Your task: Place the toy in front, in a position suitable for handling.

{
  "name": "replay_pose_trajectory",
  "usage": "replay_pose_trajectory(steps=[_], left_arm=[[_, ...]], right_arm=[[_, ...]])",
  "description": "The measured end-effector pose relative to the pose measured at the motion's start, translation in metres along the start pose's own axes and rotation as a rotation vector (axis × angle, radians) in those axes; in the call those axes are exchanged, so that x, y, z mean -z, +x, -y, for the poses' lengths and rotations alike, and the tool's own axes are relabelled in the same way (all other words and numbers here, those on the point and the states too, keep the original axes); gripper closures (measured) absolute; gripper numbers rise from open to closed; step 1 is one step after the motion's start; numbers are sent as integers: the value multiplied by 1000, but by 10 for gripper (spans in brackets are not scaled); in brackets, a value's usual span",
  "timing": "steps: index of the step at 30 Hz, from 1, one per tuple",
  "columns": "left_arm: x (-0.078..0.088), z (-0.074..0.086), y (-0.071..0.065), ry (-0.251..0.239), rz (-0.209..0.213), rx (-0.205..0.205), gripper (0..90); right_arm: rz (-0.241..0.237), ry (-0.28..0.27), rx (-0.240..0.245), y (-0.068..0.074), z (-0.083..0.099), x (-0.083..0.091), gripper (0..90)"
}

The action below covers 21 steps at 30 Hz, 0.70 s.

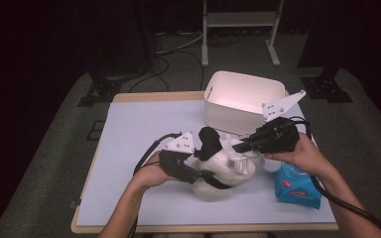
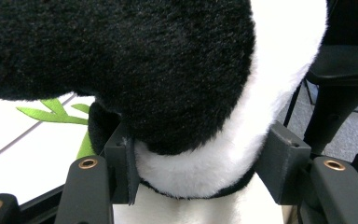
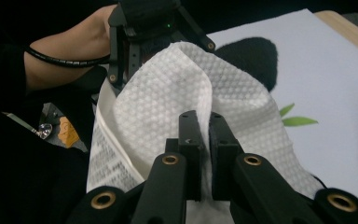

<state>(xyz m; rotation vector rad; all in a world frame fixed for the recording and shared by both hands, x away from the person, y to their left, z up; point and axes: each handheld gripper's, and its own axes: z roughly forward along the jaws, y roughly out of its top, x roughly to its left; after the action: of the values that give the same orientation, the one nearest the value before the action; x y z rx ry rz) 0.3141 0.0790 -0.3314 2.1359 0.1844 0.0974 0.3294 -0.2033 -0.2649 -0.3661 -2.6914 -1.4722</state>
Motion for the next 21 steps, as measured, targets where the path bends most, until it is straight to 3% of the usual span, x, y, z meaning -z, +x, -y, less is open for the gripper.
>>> replay_pose_trajectory(steps=[6, 11, 17, 21], left_arm=[[0, -2, 3, 7, -17, -3, 401], [2, 2, 6, 1, -24, 18, 400], [-1, 0, 4, 1, -26, 15, 401], [-3, -2, 3, 13, -20, -8, 400]], right_arm=[[12, 0, 19, 3, -4, 0, 855], [-1, 1, 2, 2, 3, 5, 854], [0, 7, 4, 3, 3, 5, 854], [3, 12, 15, 3, -3, 1, 854]])
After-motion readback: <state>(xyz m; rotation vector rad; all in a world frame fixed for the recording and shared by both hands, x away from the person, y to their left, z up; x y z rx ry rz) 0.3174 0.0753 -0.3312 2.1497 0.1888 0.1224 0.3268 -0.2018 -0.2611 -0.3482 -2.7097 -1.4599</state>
